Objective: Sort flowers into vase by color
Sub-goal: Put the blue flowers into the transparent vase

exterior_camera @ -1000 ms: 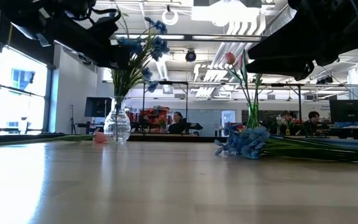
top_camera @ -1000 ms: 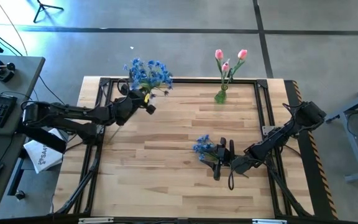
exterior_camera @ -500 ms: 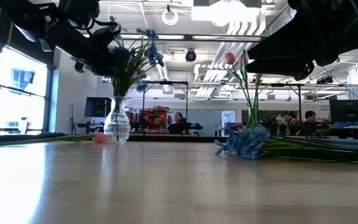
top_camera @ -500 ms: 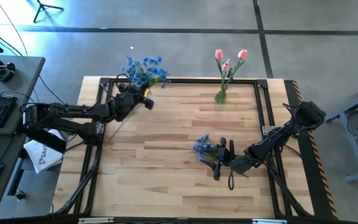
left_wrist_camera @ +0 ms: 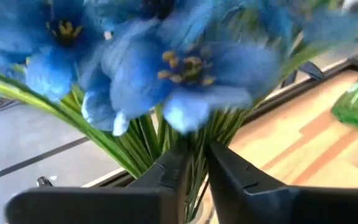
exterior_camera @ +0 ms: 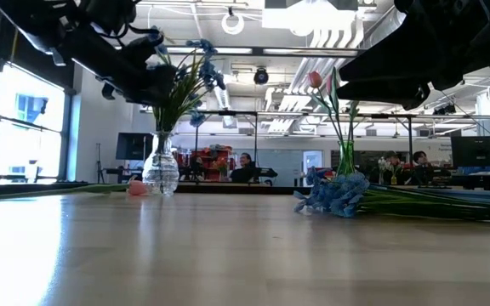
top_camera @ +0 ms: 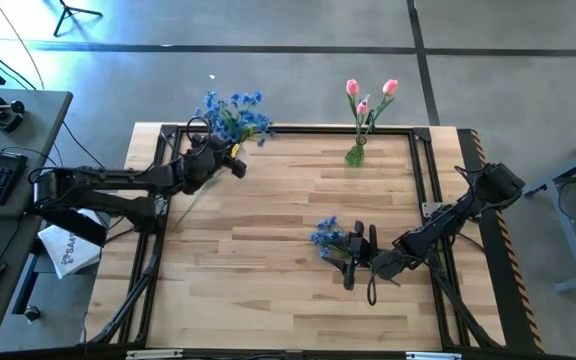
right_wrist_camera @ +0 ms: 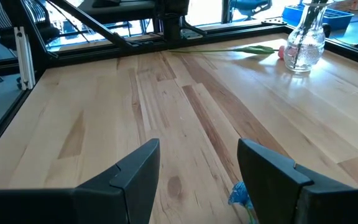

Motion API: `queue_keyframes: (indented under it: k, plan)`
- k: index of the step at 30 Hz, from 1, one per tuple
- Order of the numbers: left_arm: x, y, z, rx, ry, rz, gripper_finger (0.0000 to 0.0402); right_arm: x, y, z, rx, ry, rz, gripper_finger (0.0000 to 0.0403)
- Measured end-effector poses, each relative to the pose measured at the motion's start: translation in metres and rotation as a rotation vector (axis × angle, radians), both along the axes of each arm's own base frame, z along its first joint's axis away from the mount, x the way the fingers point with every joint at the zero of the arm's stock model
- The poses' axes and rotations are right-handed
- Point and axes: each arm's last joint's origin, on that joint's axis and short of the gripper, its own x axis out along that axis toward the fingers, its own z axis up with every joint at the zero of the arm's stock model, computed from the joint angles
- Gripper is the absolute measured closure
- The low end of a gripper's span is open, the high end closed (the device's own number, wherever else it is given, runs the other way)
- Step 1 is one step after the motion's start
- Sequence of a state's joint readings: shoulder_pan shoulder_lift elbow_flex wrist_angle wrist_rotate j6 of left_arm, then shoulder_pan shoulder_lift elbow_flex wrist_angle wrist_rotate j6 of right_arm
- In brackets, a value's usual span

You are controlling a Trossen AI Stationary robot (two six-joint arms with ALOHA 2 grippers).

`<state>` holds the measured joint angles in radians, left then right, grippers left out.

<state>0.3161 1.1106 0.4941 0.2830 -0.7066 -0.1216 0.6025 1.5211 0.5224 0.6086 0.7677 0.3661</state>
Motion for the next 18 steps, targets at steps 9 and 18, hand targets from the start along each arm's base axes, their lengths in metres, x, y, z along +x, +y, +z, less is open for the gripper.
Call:
queue_keyframes:
  k: [9, 18]
  plan:
    - [-0.012, -0.008, 0.031, -0.075, 0.163, -0.033, 0.0286, 0.000, 0.000, 0.000, 0.000, 0.000, 0.000, 0.0192]
    - [-0.004, -0.014, 0.048, 0.035, 0.080, -0.078, 0.0279, 0.000, 0.000, 0.000, -0.001, 0.001, 0.000, 0.0192]
